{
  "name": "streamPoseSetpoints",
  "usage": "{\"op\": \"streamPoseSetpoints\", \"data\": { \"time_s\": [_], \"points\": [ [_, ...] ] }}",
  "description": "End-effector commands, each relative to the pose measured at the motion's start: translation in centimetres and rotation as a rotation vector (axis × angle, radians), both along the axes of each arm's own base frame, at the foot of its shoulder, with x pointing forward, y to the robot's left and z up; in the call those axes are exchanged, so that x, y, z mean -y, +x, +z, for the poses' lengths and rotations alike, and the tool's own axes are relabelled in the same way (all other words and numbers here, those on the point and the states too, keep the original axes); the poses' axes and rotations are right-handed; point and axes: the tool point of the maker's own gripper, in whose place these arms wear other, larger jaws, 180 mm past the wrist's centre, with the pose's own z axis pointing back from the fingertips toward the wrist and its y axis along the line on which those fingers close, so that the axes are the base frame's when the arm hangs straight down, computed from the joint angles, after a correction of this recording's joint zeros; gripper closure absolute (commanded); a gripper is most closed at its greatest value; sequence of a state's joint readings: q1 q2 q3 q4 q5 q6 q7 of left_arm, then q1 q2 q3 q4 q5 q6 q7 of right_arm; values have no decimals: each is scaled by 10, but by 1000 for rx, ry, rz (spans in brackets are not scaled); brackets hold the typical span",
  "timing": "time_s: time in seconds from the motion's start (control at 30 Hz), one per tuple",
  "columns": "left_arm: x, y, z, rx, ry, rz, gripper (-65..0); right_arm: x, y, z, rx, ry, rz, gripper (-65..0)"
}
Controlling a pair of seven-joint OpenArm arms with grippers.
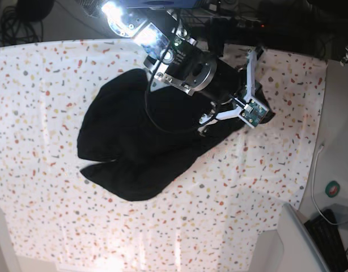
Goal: Layout the t-shirt on the table in an organized manner, then fold the t-shirt properly
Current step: 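Grasp the shirt with the left gripper and lift it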
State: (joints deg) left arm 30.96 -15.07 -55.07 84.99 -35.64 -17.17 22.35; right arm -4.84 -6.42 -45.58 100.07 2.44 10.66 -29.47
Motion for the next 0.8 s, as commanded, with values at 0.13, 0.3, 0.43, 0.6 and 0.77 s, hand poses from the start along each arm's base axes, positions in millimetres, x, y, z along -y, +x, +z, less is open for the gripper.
{"op": "streamPoseSetpoints", "data": {
  "time_s": [0.13,0.3,0.43,0.6,0.77],
  "points": [
    [7,29,21,63,41,-64,0,9,4,-16,11,-37,14,0],
    [52,76,8,-1,95,-251,0,23,-2,-32,-16,-93,14,-26],
    [105,120,-3,-22,149,-394,0,44,1,-31,19,-118,4,-300],
    [176,170,5,59,148,-520,0,118,49,-8,68,-110,-238,-260],
    [264,202,-6,65,134,-734,0,231,93,-20,36,-167,-590,0]
  ]
}}
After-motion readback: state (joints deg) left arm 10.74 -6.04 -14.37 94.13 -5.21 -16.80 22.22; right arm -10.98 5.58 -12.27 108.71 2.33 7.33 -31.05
